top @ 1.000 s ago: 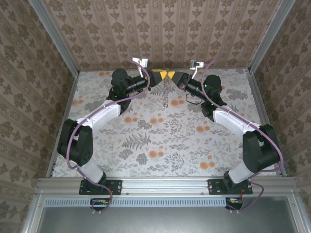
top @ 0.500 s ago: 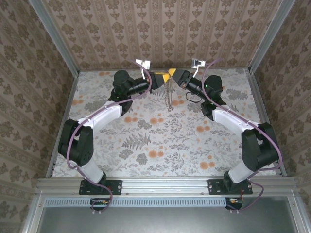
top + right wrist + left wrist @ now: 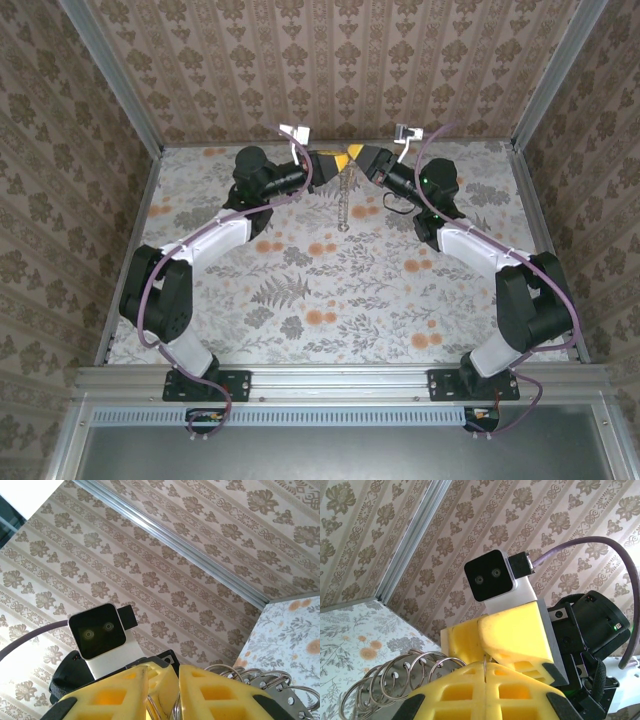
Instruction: Put the keys on the keyring
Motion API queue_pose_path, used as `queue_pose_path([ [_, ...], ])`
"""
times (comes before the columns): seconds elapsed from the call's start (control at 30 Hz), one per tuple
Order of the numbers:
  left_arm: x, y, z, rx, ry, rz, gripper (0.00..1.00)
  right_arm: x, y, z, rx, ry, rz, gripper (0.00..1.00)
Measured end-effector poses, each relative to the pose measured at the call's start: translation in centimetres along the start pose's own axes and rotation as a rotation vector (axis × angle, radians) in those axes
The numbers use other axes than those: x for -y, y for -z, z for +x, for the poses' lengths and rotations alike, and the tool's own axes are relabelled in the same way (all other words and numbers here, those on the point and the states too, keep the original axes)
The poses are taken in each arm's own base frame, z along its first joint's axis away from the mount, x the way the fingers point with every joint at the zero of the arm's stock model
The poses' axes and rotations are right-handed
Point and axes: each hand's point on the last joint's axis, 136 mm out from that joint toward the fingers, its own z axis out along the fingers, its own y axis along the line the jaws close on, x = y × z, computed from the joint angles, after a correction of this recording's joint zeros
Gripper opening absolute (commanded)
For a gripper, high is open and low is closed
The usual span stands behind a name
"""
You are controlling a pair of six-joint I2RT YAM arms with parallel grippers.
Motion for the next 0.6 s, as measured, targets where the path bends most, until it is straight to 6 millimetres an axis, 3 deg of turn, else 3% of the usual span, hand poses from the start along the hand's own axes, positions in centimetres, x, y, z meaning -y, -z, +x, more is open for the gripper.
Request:
queue_pose_path([
  [0.23,-0.29,0.07,0.1,0.004,0.018,-0.011,0.0,0.62,0.83,0.39,0.003,-0.009,0.02,0.2],
  [0.6,-0.22,0.07,0.02,0.007,0.022,-0.009,0.0,0.64,0.87,0.41,0.002,-0.01,0.021,0.23],
])
